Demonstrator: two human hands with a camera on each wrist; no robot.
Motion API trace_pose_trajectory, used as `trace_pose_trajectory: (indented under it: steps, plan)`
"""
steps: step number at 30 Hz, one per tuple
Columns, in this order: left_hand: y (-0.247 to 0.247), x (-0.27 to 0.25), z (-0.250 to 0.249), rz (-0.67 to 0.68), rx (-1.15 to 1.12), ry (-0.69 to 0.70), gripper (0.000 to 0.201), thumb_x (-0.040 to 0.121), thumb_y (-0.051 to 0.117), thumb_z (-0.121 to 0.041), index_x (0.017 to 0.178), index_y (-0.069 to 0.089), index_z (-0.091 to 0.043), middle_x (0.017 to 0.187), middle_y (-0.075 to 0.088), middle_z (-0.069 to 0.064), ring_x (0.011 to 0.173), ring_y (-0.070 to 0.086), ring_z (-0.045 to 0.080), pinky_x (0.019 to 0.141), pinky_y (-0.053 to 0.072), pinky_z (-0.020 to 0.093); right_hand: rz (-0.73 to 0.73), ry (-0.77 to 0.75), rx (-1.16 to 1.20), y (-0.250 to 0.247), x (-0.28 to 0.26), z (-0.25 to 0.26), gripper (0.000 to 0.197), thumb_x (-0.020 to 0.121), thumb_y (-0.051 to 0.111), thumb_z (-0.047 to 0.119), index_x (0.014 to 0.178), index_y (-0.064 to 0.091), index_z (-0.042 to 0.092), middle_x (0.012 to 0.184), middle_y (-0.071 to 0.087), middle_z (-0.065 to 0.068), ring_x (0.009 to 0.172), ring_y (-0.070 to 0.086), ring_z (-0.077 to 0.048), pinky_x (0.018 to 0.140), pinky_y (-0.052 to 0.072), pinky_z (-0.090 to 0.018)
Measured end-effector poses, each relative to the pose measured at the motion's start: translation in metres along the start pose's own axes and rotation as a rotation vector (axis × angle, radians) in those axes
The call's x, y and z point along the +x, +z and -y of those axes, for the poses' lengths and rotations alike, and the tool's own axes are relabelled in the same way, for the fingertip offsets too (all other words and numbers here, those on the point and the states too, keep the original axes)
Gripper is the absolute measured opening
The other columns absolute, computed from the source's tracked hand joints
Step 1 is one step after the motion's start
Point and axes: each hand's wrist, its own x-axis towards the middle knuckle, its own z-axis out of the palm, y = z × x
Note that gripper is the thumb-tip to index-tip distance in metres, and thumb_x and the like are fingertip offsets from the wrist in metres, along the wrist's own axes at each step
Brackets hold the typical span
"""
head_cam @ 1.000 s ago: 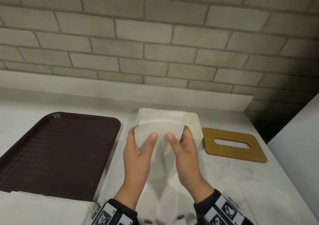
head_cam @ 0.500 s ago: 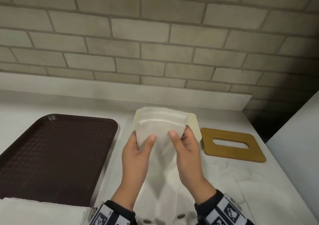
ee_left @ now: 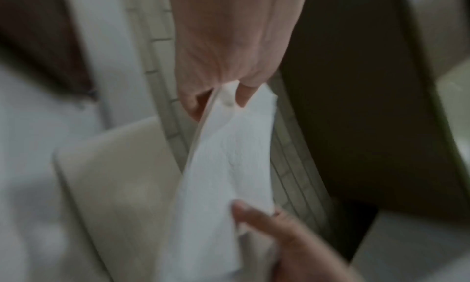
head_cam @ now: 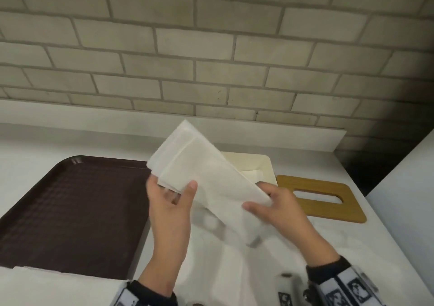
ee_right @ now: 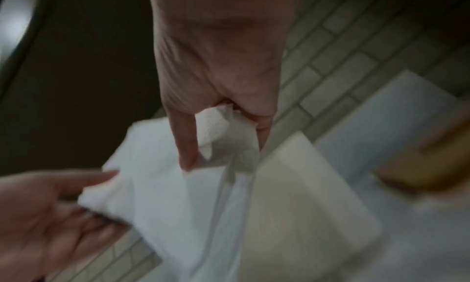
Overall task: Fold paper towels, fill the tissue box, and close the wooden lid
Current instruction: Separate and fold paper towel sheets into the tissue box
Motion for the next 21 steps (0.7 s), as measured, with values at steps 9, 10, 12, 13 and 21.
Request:
trace_pose_trajectory:
  steps: [9, 10, 12, 13, 21]
  plan:
    - [0.020, -0.011, 0.009, 0.410, 0.865, 0.573, 0.026, 0.089, 0.055, -0.036, 0.111, 0.064, -0.027, 0.094, 0.070, -0.012, 0.103, 0.062, 0.010, 0.104, 0.031, 0.028, 0.039, -0.431, -0.922, -0.022, 0.001, 0.076, 0.012, 0.085, 0.057, 0.030, 0.095, 0.065, 0.031, 0.084, 0.068, 0.003, 0.084, 0.061, -0.017, 0.064, 0.035, -0.026]
    - [0.020, -0.011, 0.008, 0.388, 0.777, 0.475, 0.015, 0.091, 0.058, -0.029, 0.103, 0.066, -0.029, 0.077, 0.066, -0.013, 0.080, 0.062, 0.002, 0.087, 0.043, 0.021, 0.008, -0.442, -0.843, -0.020, 0.002, 0.075, 0.010, 0.084, 0.060, 0.031, 0.093, 0.064, 0.032, 0.083, 0.068, 0.005, 0.084, 0.061, -0.016, 0.064, 0.036, -0.025]
    - [0.018, -0.009, 0.006, 0.367, 0.589, 0.260, 0.012, 0.092, 0.059, -0.026, 0.094, 0.065, -0.037, 0.068, 0.066, -0.011, 0.067, 0.061, 0.000, 0.065, 0.046, 0.013, -0.101, -0.417, -0.473, -0.018, 0.003, 0.065, 0.020, 0.079, 0.071, 0.033, 0.097, 0.062, 0.033, 0.087, 0.067, 0.011, 0.087, 0.061, -0.009, 0.070, 0.043, -0.021]
    - [0.015, -0.007, 0.006, 0.353, 0.476, 0.163, 0.014, 0.092, 0.060, -0.027, 0.094, 0.065, -0.039, 0.077, 0.071, -0.013, 0.072, 0.064, -0.002, 0.069, 0.051, 0.016, -0.163, -0.379, -0.190, -0.015, 0.004, 0.056, 0.030, 0.075, 0.075, 0.033, 0.101, 0.060, 0.033, 0.092, 0.066, 0.014, 0.090, 0.061, -0.005, 0.075, 0.046, -0.018]
    - [0.008, 0.006, 0.015, 0.347, 0.028, -0.192, 0.029, 0.089, 0.060, -0.028, 0.116, 0.064, -0.019, 0.107, 0.073, 0.002, 0.102, 0.069, 0.023, 0.090, 0.054, 0.045, -0.080, -0.031, 0.714, 0.047, -0.002, 0.004, 0.023, 0.090, 0.057, 0.019, 0.111, 0.061, 0.011, 0.108, 0.070, -0.006, 0.105, 0.065, -0.026, 0.094, 0.052, -0.044]
